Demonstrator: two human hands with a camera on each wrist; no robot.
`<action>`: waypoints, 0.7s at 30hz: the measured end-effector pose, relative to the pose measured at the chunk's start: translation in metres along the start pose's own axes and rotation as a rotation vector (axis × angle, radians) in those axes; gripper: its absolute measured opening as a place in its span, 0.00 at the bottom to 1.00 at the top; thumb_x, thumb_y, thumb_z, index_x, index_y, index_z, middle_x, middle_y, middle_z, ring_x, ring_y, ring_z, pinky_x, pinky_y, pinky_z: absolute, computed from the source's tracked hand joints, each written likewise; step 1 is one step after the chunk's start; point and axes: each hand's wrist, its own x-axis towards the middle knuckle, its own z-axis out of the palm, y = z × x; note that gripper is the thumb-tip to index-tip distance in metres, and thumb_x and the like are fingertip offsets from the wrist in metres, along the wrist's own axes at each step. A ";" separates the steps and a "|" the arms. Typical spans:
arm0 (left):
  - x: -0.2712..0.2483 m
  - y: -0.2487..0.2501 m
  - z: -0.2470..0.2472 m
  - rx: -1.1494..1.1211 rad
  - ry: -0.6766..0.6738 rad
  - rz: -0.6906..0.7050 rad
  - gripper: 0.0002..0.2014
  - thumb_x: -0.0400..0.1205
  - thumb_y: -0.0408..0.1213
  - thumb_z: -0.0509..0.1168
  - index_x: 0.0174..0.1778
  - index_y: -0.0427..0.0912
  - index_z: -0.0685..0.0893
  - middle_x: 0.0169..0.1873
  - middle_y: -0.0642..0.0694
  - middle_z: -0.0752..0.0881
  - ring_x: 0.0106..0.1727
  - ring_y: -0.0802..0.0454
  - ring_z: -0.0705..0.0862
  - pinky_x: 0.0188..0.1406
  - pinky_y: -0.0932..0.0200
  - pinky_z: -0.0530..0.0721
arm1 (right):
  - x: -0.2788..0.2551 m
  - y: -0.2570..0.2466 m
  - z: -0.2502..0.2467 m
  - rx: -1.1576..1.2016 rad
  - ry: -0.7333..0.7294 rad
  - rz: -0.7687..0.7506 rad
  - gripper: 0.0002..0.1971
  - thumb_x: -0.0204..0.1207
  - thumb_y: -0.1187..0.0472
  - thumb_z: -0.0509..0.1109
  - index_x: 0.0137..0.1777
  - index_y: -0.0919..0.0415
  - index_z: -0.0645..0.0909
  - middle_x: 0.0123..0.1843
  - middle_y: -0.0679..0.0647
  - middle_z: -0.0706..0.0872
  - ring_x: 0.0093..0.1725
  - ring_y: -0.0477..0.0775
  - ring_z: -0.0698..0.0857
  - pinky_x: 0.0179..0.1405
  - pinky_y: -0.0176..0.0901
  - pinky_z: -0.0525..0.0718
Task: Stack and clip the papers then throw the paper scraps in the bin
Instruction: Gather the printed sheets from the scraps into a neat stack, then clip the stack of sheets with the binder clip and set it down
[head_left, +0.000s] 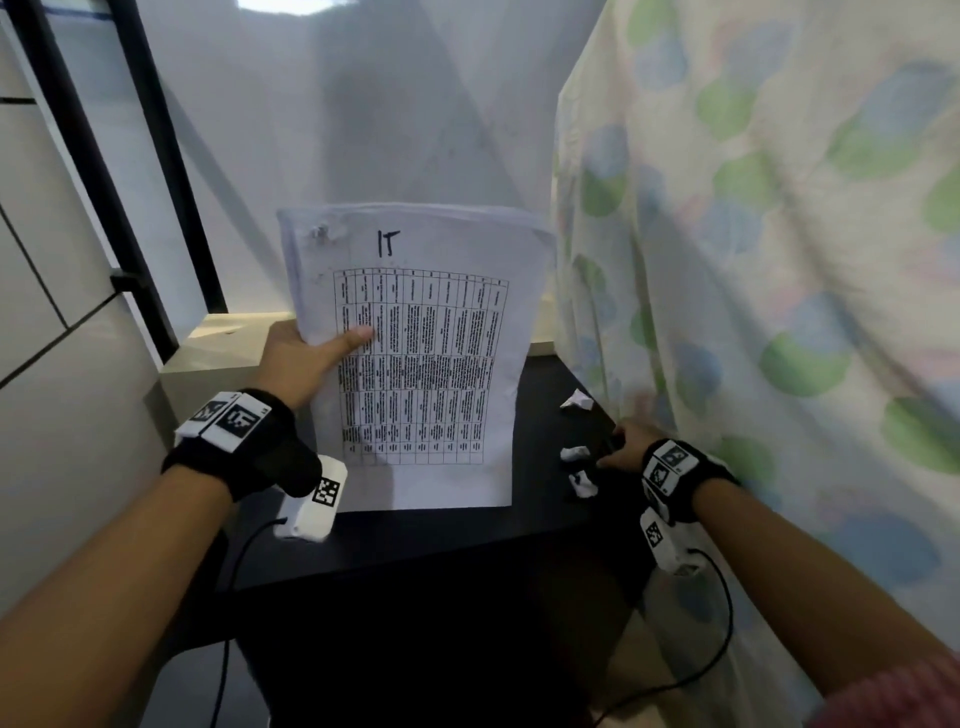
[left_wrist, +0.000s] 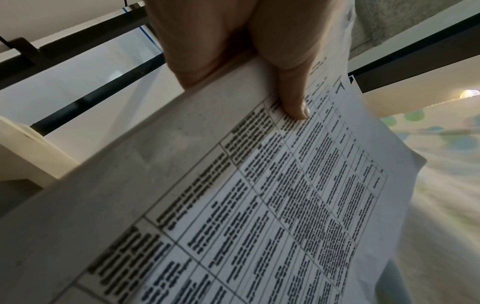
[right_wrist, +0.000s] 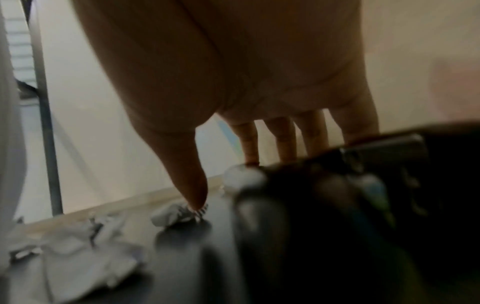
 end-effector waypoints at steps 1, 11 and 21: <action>0.001 -0.001 -0.001 0.003 0.000 0.000 0.08 0.74 0.39 0.74 0.36 0.54 0.80 0.34 0.60 0.84 0.31 0.74 0.85 0.42 0.68 0.80 | 0.002 0.001 0.002 -0.018 0.006 0.004 0.28 0.66 0.54 0.79 0.63 0.66 0.77 0.62 0.62 0.83 0.61 0.61 0.83 0.52 0.44 0.79; 0.001 0.000 -0.002 -0.046 0.004 0.004 0.14 0.74 0.34 0.73 0.54 0.36 0.86 0.48 0.42 0.87 0.42 0.60 0.84 0.60 0.55 0.81 | 0.001 -0.009 -0.009 0.250 0.071 0.060 0.25 0.73 0.58 0.73 0.66 0.70 0.76 0.63 0.66 0.83 0.62 0.64 0.82 0.51 0.43 0.76; -0.003 0.005 -0.007 -0.004 -0.037 -0.035 0.05 0.74 0.40 0.73 0.40 0.46 0.83 0.35 0.53 0.84 0.40 0.57 0.83 0.36 0.70 0.78 | -0.085 -0.105 -0.078 1.124 0.037 -0.346 0.10 0.74 0.64 0.71 0.51 0.72 0.83 0.27 0.57 0.84 0.24 0.53 0.83 0.24 0.38 0.83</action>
